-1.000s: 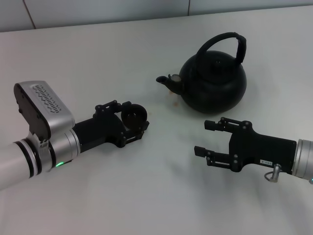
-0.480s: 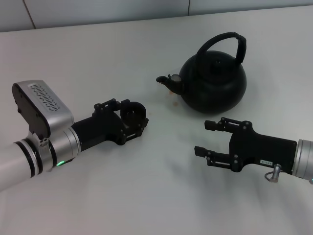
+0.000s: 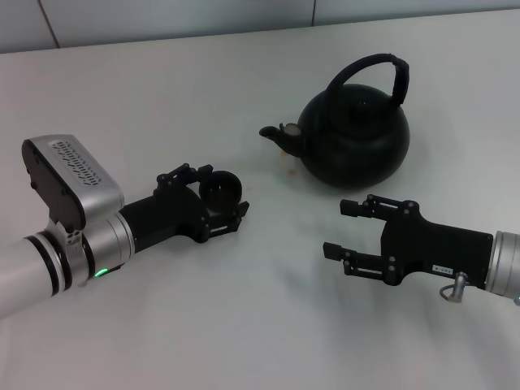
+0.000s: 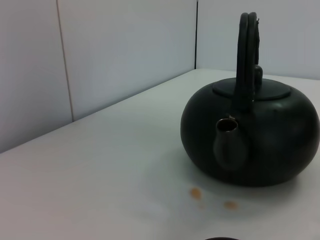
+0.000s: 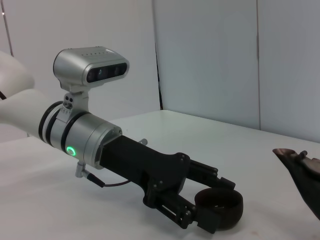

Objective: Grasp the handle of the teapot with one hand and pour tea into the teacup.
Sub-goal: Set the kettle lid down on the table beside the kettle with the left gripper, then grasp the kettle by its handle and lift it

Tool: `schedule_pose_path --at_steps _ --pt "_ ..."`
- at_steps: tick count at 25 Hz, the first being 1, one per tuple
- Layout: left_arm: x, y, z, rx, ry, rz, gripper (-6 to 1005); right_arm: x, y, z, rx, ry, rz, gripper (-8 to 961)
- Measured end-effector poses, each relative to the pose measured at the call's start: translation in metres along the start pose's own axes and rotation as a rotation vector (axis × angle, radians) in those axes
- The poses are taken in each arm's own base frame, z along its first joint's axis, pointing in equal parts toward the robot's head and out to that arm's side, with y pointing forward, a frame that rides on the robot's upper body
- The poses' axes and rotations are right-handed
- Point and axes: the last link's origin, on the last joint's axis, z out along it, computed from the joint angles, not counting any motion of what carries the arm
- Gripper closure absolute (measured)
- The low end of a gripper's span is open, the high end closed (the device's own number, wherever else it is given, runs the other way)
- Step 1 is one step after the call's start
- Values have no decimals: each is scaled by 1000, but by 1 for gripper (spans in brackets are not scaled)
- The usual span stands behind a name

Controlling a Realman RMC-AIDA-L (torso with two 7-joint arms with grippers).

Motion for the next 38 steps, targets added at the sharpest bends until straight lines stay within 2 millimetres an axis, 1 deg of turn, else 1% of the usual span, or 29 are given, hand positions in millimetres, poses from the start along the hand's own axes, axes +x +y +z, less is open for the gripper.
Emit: schedule_pose_path --at_steps 16,17,18,19,20,22,23,24,25,26,27,28,29,30,32,33,34,35,38 --pt "3 1 -3 -9 34 -13 140 0 0 0 1 0 -1 235" --pt "2 0 -8 -4 54 -23 140 0 0 0 0 0 -1 235" --pt "-2 -3 -24 11 105 -41 139 0 0 0 1 1 -2 235" --pt "-2 -3 -24 11 105 -41 139 0 0 0 1 1 -2 235" --pt "-3 -4 -31 15 123 -46 139 0 -1 0 4 4 -2 235" --pt "-3 -4 -31 15 123 -46 139 0 -1 0 5 5 -2 235" --pt "-7 -6 -43 24 145 -52 139 1 -1 0 6 6 -3 235" --pt "-14 -7 -63 37 177 -50 139 1 -1 0 6 7 -3 235" --pt "-17 -6 -73 39 190 -44 139 1 -1 0 6 7 -3 235" --pt "-17 -6 -73 39 190 -44 139 1 -1 0 6 7 -3 235" --pt "-20 -5 -81 42 197 -39 139 1 -2 0 7 6 -3 235" --pt "-25 -4 -95 47 209 -29 140 0 -2 0 9 5 -3 235" --pt "-26 -4 -99 50 212 -26 140 0 -2 0 11 4 -3 235" --pt "-30 -3 -113 52 219 -11 140 0 -2 0 13 3 -3 235" --pt "-30 -3 -113 52 219 -11 140 0 -2 -1 15 3 -2 235" --pt "-32 -2 -119 50 220 -2 140 0 -3 -1 17 2 -2 235" --pt "-34 -1 -134 26 214 11 140 0 -3 -1 20 0 -1 235" --pt "-35 -1 -139 2 204 7 140 0 -3 -2 25 -1 1 235" --pt "-37 0 -146 -33 183 0 140 0 -4 -2 32 -4 2 235"
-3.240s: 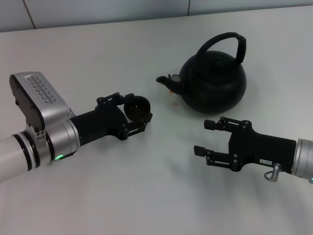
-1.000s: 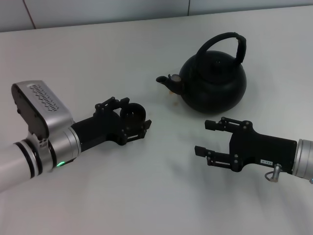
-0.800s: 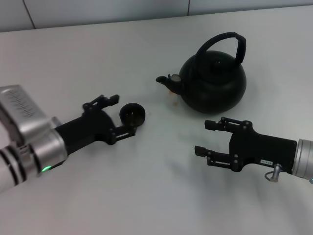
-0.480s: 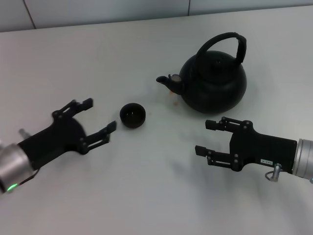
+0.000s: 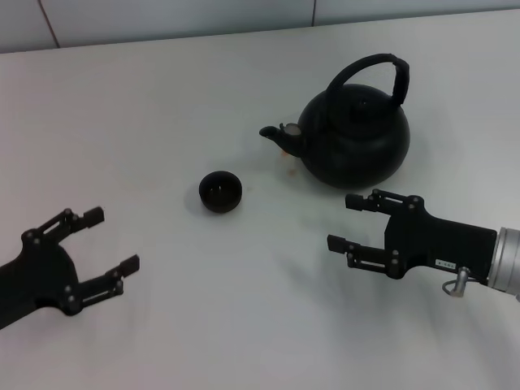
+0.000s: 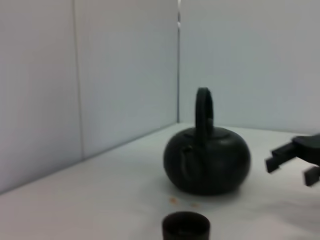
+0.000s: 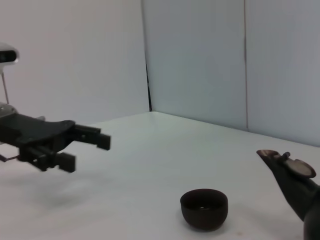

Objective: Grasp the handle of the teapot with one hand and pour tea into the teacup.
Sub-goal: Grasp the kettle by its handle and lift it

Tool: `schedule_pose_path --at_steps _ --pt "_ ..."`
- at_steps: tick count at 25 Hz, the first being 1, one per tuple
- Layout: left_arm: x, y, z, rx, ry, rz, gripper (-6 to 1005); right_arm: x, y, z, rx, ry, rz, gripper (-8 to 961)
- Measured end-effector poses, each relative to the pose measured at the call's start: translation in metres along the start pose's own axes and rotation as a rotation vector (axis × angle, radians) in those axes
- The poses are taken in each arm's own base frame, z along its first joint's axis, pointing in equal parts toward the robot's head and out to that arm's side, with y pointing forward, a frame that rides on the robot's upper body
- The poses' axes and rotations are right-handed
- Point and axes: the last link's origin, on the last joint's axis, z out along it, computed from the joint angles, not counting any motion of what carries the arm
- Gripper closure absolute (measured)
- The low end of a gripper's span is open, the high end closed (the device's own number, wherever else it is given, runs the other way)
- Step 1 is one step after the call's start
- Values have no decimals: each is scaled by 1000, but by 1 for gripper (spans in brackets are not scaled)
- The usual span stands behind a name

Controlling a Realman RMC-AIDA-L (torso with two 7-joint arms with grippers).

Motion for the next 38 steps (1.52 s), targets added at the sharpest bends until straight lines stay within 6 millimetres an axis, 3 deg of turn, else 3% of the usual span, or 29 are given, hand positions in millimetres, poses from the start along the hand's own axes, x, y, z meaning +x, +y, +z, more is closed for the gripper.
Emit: schedule_pose_path --at_steps 24,38 --pt "2 -2 -3 -133 -92 76 139 5 -2 -3 31 18 9 236" --pt "1 -7 -3 -109 -106 61 140 5 -1 -4 29 15 11 235"
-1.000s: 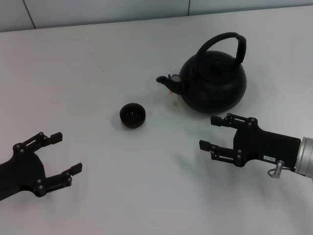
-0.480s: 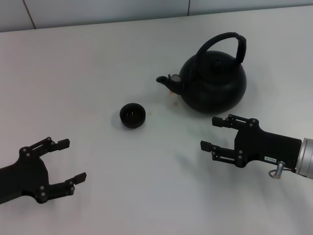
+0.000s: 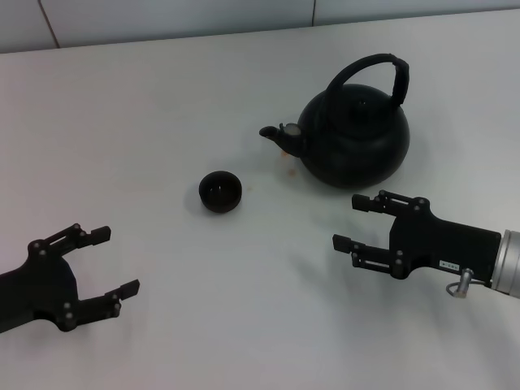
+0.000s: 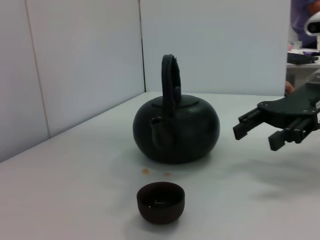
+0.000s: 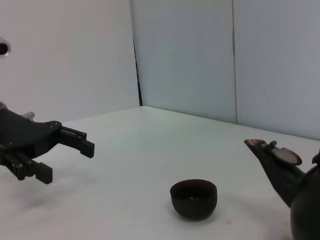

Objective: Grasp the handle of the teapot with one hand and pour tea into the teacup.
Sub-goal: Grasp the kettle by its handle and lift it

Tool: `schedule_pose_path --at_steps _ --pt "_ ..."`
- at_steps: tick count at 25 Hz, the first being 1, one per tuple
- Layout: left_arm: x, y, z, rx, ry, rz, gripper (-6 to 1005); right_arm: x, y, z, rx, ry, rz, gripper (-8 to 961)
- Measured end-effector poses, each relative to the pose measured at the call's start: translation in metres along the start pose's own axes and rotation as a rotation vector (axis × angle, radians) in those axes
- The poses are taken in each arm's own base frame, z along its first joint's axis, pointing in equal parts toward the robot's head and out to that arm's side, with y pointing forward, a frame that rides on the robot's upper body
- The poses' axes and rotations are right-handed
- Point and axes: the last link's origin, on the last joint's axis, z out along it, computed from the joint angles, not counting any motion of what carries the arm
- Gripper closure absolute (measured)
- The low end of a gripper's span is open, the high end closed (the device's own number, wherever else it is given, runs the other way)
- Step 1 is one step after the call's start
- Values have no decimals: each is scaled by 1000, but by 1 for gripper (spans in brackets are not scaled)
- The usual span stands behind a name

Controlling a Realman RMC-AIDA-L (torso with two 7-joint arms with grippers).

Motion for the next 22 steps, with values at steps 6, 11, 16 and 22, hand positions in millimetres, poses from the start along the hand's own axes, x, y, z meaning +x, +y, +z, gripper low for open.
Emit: schedule_pose_path --at_steps 6,11,16,22 --pt "1 0 2 -6 -2 0 140 1 1 -1 1 0 3 235" --pt "1 0 3 -6 1 0 139 2 2 -2 3 -3 6 236" --pt "2 0 3 -4 5 -1 139 2 7 -2 105 -100 -22 236" --pt "1 1 4 -5 9 -6 139 1 11 -10 360 -271 -16 236"
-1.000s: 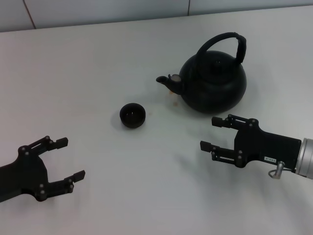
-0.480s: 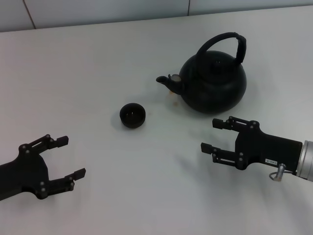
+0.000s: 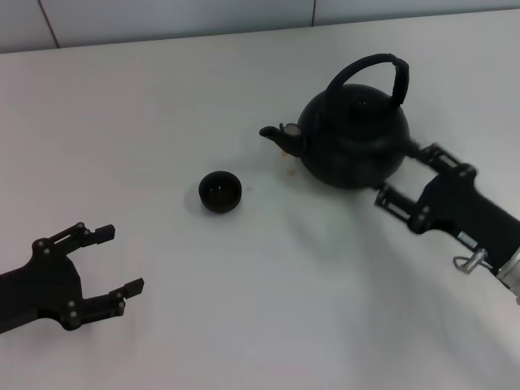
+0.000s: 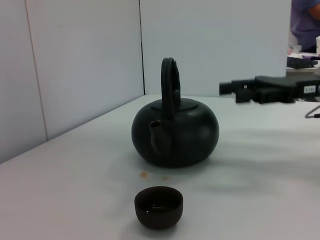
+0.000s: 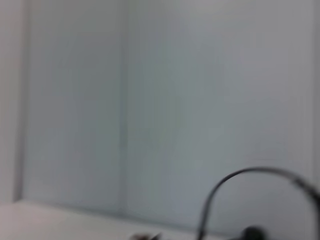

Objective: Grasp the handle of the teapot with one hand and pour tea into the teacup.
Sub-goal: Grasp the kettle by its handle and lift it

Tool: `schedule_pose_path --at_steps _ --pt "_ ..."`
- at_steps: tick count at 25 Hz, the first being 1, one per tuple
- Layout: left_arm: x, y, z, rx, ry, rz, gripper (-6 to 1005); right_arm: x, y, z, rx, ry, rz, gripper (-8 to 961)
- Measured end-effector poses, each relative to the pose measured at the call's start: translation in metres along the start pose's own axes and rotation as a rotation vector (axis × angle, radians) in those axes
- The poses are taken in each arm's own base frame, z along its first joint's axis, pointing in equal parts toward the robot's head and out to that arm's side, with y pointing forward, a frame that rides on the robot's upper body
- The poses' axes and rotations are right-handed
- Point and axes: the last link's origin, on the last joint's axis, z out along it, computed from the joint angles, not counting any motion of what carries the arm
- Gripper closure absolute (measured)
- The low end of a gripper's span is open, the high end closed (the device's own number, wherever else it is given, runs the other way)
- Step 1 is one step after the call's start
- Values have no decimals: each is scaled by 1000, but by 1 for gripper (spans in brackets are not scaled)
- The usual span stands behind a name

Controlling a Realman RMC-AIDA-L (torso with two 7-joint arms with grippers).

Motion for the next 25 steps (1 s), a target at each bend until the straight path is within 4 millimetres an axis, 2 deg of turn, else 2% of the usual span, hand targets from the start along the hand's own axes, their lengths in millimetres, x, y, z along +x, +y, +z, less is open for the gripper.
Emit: schedule_pose_path --at_steps 2,5,7,11,19,25 --pt "0 0 0 -1 2 -1 140 -2 -2 -5 140 -61 14 236" --pt "0 1 0 0 5 -4 140 -1 -4 -7 210 -76 17 236" --pt "0 1 0 2 8 -7 140 0 -9 -9 317 -87 18 235" --pt "0 1 0 3 12 -9 139 0 -12 -10 391 -90 14 235" --pt "1 2 -1 3 16 -11 139 1 -15 -5 390 -77 7 235" --pt "0 5 0 1 20 -11 140 2 -19 9 372 -47 1 236"
